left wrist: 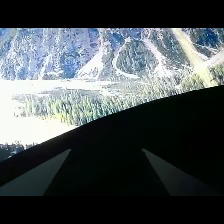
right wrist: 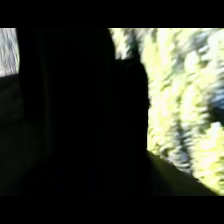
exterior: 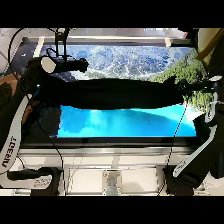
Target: Fold the clothes and pants, and hang the long-sleeved shirts on hangers.
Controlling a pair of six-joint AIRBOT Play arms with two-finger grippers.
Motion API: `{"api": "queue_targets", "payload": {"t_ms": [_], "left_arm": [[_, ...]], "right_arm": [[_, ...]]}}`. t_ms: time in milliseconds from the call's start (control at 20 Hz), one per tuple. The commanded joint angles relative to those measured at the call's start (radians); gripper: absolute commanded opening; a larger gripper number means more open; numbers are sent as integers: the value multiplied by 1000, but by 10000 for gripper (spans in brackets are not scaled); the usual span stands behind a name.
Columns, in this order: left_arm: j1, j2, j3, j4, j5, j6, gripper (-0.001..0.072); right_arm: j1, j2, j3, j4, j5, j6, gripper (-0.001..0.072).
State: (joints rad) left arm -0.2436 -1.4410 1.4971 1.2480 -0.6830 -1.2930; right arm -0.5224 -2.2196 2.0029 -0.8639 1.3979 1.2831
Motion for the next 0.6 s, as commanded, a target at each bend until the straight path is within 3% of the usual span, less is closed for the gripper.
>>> {"api": "queue_targets", "payload": {"t_ms": [0,50,100,150,300,550], "left_arm": [[-1,-3,1,0,0,0,508],[-2,-6,1,0,0,0,470],[-5,-11,1,-2,1,0,289],[-8,-19,1,-4,2,0,42],[-56,-77,1,-50,16,0,21],[-218,-285,2,-270,47,0,20]], "right_arm": [[26,1,3,60,93,-48,220],[26,3,6,126,120,-71,78],[24,11,10,190,131,-84,7],[24,27,13,254,131,-85,7],[44,99,21,399,133,-85,6],[203,209,23,412,130,-12,6]]}}
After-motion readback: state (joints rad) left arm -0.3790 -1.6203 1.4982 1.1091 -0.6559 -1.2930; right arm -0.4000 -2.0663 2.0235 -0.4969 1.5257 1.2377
